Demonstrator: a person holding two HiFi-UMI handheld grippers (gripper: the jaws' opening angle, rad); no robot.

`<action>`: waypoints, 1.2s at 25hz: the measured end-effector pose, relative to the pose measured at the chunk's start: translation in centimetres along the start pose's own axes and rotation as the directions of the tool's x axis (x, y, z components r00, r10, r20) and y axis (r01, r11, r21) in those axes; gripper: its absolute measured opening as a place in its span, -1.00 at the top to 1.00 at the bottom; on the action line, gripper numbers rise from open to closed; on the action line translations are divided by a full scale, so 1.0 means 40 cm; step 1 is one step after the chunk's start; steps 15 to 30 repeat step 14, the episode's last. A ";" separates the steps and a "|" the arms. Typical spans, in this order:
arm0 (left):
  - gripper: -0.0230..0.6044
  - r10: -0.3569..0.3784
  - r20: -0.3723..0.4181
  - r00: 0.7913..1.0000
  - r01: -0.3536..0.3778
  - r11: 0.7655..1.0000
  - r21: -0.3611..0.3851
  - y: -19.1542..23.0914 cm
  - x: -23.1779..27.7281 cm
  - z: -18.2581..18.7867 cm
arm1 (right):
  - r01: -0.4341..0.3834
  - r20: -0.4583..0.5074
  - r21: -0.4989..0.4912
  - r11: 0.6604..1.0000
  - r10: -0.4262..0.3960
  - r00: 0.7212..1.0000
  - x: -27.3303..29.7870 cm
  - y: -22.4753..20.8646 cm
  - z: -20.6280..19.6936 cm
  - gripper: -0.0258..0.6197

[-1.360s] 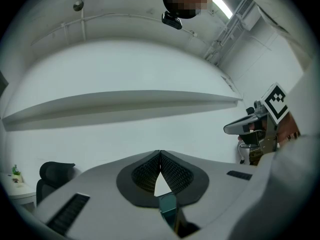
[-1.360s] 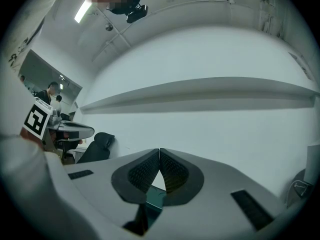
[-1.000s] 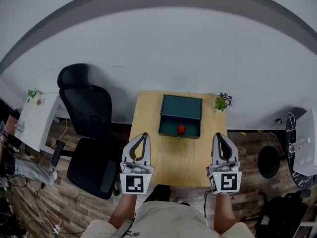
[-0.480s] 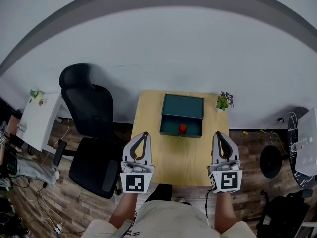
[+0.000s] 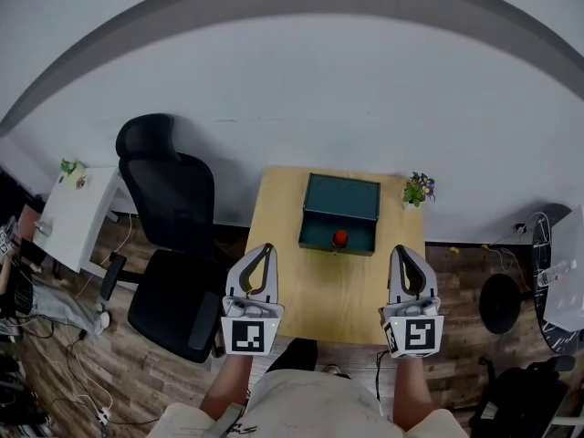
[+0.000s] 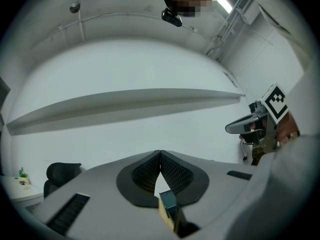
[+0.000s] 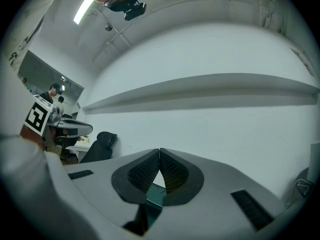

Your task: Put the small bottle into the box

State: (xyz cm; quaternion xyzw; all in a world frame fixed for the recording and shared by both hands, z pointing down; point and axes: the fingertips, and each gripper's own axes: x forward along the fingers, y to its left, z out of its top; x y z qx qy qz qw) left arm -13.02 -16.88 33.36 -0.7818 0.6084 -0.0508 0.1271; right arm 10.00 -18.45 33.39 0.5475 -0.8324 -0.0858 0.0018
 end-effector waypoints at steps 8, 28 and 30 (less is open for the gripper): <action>0.90 0.013 -0.003 1.000 -0.013 1.000 0.002 0.006 -0.020 -0.003 | -0.014 0.001 -0.005 1.000 0.014 1.000 -0.009 0.015 0.003 0.87; 0.90 0.014 -0.008 1.000 -0.014 1.000 -0.008 0.002 -0.036 0.003 | -0.038 -0.004 -0.012 0.999 0.038 0.999 -0.022 0.035 0.005 0.87; 0.90 0.014 -0.008 1.000 -0.014 1.000 -0.008 0.002 -0.036 0.003 | -0.038 -0.004 -0.012 0.999 0.038 0.999 -0.022 0.035 0.005 0.87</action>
